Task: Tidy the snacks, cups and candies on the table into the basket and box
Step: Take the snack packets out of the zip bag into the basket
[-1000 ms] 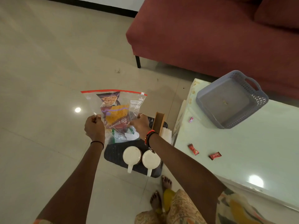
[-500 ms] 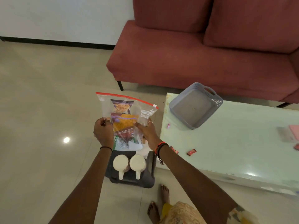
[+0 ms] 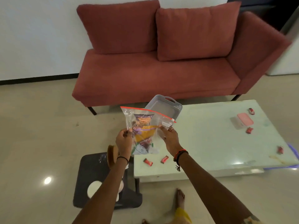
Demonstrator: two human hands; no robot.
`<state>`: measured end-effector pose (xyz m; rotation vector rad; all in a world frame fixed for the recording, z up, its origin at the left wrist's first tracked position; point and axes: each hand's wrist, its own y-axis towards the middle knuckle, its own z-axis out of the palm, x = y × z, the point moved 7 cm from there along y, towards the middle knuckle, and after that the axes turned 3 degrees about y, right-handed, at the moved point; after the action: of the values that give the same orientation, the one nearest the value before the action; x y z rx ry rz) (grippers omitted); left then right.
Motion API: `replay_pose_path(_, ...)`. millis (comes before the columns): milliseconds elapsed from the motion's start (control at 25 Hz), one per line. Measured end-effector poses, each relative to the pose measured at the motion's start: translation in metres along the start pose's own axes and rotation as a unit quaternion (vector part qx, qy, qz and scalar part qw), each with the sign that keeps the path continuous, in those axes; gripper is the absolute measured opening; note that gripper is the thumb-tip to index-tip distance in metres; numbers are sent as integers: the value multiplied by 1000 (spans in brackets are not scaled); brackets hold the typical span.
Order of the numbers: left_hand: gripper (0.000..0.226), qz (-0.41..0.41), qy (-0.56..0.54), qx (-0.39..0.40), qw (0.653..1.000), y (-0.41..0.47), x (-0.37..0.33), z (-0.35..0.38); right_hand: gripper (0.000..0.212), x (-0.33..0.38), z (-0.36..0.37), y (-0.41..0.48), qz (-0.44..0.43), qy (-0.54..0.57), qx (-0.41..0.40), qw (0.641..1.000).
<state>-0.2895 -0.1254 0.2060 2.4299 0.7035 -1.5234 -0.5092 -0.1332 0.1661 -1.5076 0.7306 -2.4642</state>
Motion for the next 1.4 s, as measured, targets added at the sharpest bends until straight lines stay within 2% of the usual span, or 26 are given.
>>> replay_pose_path(80,23,3,5,23,1000,-5,-15,29,48,19,-26,8,13,44,2,999)
replay_pose_path(160,22,-2,6,45,999,-11,-27,57,51,38,-51,20,25,60,5,998)
replay_pose_path(360,20,-11,3,66,998,-19,-49,113,11,97,-111,49,-27,42,-18,999)
replay_pose_path(600,20,-23,34,55,998,-11,-56,143,11,138,-143,76,-63,-85,-38,994)
replay_pose_path(840,19,-70,67,88,991,7,-42,149,7,163,-120,81,-102,-181,-23,978)
replay_pose_path(960,25,-93,107,93,985,13,-43,145,14,171,-105,81,-119,-240,-5,963)
replay_pose_path(1040,33,-22,142,59,988,18,-65,139,16,173,-95,81,-136,-287,11,948)
replay_pose_path(1120,25,126,103,56,985,16,-105,142,4,174,-88,80,-146,-331,23,932)
replay_pose_path(1160,22,195,84,75,974,12,-126,147,13,174,-87,81,-154,-351,24,923)
replay_pose_path(1280,22,332,107,180,920,-7,-175,174,22,179,-87,80,-161,-362,8,918)
replay_pose_path(1400,31,416,201,227,857,-26,-198,205,14,191,-85,78,-169,-376,7,911)
